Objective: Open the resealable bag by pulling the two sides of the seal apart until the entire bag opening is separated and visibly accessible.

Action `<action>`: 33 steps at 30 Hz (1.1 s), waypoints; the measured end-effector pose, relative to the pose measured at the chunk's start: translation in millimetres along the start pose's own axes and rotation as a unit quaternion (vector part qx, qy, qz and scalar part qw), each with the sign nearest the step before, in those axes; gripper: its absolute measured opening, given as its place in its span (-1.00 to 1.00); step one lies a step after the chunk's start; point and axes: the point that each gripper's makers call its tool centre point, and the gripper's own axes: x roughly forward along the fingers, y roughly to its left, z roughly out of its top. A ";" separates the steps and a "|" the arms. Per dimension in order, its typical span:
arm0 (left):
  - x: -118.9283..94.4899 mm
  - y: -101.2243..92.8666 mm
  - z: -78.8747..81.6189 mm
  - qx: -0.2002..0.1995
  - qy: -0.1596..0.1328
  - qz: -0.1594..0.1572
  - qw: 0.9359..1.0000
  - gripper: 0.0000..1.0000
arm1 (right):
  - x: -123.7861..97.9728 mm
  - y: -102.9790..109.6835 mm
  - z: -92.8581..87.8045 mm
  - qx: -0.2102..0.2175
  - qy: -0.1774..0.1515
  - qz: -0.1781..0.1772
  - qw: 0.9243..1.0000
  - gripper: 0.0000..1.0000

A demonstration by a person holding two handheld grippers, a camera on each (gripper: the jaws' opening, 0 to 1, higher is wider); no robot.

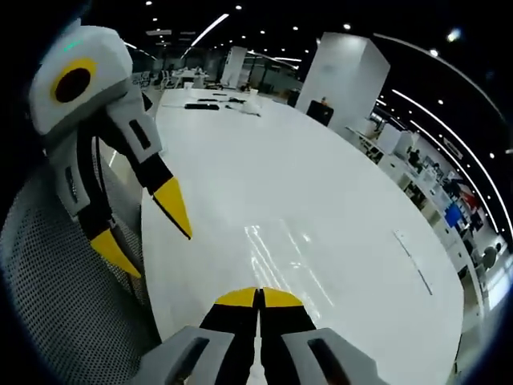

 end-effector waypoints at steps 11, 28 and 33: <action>-7.4 26.0 -17.6 -0.058 -0.001 0.026 0.998 -0.15 | 15.3 -29.6 -4.6 -0.033 0.003 -0.028 0.999 -1.00; -21.9 48.9 -6.6 -0.135 -0.058 0.063 0.987 -0.12 | 36.1 -63.3 -12.5 -0.047 0.021 -0.042 0.998 -1.00; -27.3 57.5 -7.0 -0.141 -0.062 0.075 0.985 -0.12 | 36.0 -63.6 -11.3 -0.005 0.008 -0.036 0.999 -1.00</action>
